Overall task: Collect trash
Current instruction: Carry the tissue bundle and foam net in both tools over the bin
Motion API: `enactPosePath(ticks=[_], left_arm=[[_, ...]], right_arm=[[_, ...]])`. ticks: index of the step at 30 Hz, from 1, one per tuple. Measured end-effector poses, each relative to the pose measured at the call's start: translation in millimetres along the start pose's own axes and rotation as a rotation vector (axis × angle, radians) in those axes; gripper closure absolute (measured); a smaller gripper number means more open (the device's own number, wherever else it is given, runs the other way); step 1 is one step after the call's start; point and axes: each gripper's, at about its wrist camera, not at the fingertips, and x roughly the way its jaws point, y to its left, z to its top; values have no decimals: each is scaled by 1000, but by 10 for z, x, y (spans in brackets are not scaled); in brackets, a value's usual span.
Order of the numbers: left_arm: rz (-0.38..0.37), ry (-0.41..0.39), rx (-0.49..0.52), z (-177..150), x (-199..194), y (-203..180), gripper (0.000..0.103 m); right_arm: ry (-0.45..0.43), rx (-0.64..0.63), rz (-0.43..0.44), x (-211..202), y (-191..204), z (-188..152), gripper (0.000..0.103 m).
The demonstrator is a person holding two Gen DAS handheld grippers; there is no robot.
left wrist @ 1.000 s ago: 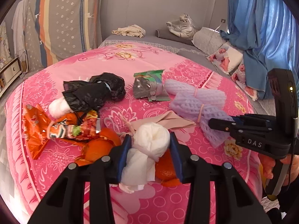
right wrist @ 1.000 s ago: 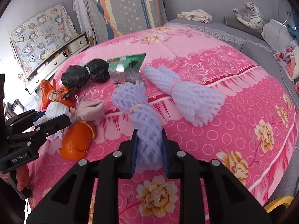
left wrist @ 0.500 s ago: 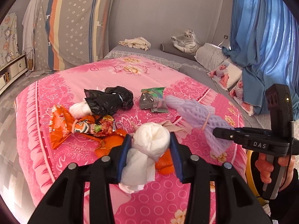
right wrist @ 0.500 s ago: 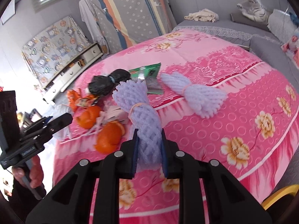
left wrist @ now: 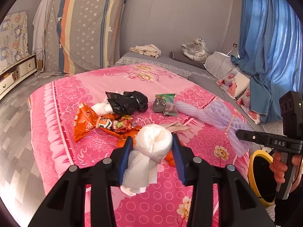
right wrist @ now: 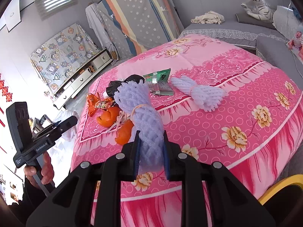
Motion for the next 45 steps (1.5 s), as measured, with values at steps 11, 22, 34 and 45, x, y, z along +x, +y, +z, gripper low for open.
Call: enactPosePath(ticks=[11, 22, 34, 45], left_arm=[[1, -37, 20, 17, -195, -143, 64], [-34, -46, 58, 11, -269, -428, 64], [-70, -55, 87, 31, -325, -704, 64], [-114, -67, 117, 89, -343, -978, 64]], right_arm=[[-30, 0, 13, -257, 36, -85, 84], [-80, 4, 21, -592, 61, -143, 84], [-147, 16, 10, -950, 19, -176, 84], [-208, 25, -21, -1284, -24, -241, 84]])
